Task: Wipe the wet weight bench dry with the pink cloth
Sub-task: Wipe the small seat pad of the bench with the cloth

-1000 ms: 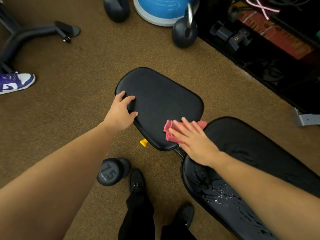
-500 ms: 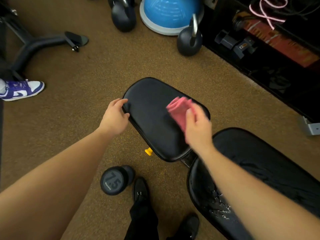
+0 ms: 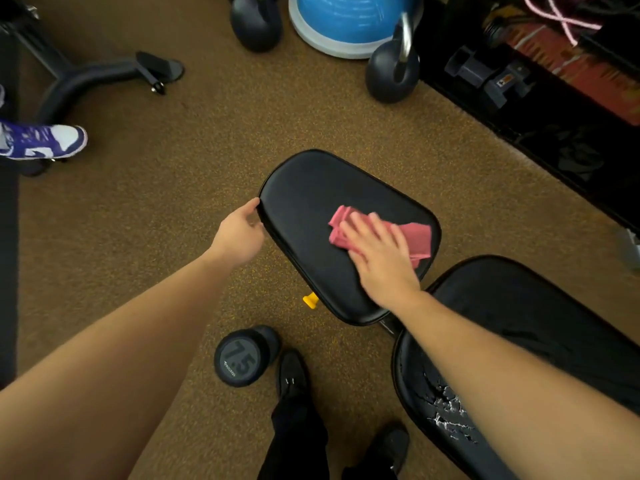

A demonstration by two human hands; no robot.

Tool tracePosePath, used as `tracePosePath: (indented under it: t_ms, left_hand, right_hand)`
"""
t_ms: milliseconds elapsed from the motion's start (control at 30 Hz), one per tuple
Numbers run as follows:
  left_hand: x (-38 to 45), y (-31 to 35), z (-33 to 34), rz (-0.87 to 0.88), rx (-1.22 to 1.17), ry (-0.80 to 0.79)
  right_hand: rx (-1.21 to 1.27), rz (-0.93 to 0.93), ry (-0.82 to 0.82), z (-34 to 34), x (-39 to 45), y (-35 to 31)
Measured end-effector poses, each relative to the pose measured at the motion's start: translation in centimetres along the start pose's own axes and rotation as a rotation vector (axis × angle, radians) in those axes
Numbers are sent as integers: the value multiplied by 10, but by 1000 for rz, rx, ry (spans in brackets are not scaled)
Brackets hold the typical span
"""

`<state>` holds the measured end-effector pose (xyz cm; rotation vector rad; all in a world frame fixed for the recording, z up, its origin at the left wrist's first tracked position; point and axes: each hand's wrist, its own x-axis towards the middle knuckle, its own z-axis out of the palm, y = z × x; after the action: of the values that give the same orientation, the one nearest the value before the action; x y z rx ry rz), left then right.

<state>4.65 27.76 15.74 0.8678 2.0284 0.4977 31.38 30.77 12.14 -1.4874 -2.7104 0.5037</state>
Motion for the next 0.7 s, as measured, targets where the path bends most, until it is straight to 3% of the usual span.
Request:
tracePosePath:
  t_ms: [300, 433, 500, 567, 700]
  left_hand:
    - [-17, 3, 10, 34, -10, -2]
    - [-20, 3, 13, 15, -17, -7]
    - [-20, 2, 14, 20, -13, -2]
    - [-20, 1, 14, 27, 3, 2]
    - [-12, -3, 13, 25, -11, 19]
  right_hand:
    - [138, -311, -188, 13, -58, -51]
    - [481, -124, -216, 0, -70, -60]
    - [676, 6, -125, -16, -67, -61]
    - [784, 177, 74, -38, -57, -53]
    - [635, 419, 457, -88, -21, -7]
